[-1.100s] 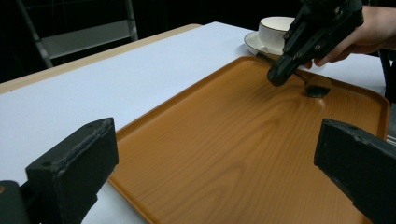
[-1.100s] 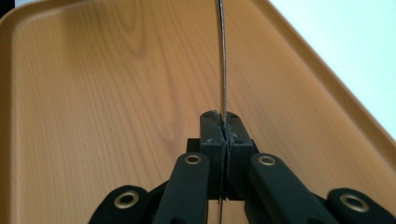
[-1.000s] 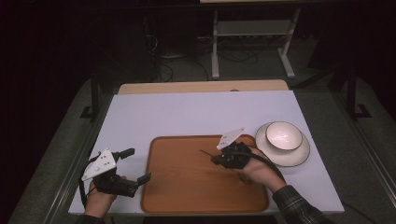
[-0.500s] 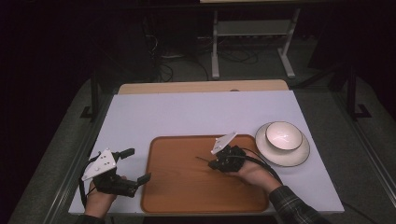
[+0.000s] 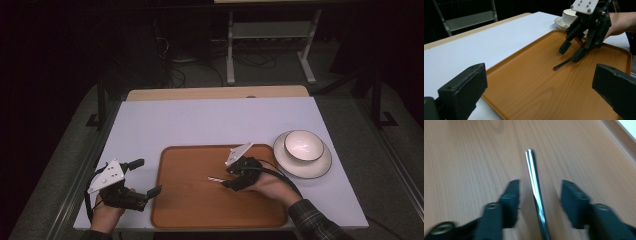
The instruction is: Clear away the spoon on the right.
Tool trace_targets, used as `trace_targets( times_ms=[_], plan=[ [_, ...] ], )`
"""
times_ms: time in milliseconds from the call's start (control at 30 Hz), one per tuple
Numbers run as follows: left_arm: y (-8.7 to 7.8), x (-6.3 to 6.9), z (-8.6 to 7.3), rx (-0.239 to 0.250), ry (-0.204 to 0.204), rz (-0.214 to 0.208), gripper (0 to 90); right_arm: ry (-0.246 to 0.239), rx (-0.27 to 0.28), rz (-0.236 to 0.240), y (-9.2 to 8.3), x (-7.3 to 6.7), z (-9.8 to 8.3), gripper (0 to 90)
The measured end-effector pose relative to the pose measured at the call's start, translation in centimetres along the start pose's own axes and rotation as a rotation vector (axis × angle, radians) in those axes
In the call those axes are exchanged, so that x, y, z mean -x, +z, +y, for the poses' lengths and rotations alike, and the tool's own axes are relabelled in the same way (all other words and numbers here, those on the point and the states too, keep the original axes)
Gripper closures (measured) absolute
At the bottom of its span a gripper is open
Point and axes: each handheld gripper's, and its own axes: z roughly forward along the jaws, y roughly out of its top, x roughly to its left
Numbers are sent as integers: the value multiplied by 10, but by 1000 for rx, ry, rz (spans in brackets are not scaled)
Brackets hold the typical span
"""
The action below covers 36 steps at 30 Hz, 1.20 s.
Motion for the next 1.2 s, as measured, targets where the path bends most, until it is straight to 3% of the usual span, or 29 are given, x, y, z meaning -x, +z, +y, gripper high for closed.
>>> trace_targets(
  times_ms=[67, 133, 200, 400, 633, 733, 900, 1200],
  plan=[
    [0, 0, 0, -1, 1, -2, 0, 13, 16, -9, -1, 0, 0, 318],
    [0, 0, 0, -1, 3, -1, 0, 23, 34, -17, -1, 1, -1, 182],
    [-1, 0, 0, -2, 4, -1, 0, 21, 45, -13, -2, 1, -1, 140],
    [-1, 0, 0, -1, 3, -3, 0, 21, 90, -22, -10, 1, -1, 125],
    [1, 0, 1, -2, 5, -5, 0, 21, 153, -67, -31, -3, -6, 71],
    [0, 0, 0, 2, 1, -3, 0, 29, 199, -89, -44, -4, -11, 53],
    [1, 0, 0, 1, 0, -5, 0, 58, 323, -130, -70, -4, -22, 43],
    [2, 0, 0, -2, -2, -5, 0, 115, 416, -180, -99, -4, -48, 44]
  ],
)
